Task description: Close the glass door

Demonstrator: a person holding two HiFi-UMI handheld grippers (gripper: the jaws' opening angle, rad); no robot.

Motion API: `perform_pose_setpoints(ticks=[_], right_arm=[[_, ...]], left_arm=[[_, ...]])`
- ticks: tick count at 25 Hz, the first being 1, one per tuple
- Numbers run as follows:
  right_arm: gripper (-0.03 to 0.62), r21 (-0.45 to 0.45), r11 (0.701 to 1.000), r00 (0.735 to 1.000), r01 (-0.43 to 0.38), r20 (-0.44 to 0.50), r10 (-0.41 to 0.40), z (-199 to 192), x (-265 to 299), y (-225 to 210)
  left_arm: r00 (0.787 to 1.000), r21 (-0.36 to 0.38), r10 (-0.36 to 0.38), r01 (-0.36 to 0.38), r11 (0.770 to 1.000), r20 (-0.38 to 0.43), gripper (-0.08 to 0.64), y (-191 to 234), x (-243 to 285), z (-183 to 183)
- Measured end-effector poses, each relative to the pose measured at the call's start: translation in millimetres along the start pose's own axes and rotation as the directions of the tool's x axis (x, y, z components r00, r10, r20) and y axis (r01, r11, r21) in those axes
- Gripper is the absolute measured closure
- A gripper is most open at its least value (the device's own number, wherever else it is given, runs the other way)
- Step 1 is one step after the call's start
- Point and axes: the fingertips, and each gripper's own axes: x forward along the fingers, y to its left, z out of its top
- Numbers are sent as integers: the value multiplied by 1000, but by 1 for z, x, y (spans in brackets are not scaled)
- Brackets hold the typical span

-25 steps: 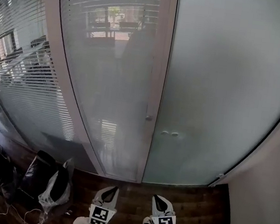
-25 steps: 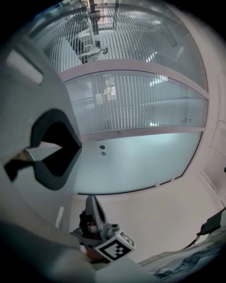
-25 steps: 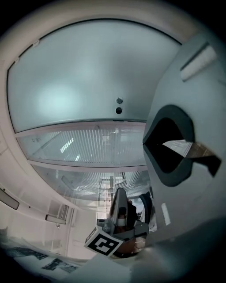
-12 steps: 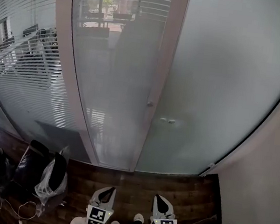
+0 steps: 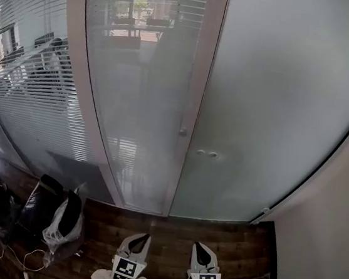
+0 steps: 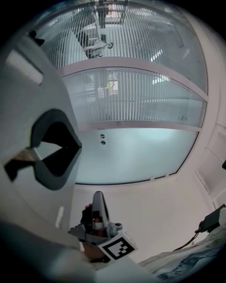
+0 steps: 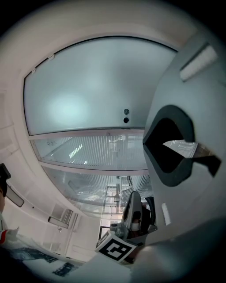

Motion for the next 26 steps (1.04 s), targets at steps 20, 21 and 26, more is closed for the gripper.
perform_pose_setpoints(ticks=[20,21,26], right_arm=[[586,55,997,998,-60,-27,61,-17,16,-32],[586,53,996,996,-75,-47,77,-22,17,-28],[586,28,993,988,-115,-99,117,-28,16,-43]], left_arm=[[999,19,47,-47,999,4,557,-4,30,15],[998,6,57,-57,998,1,558,-3,28,14],[997,-52,69,-68,996,18,558,-20,45,27]])
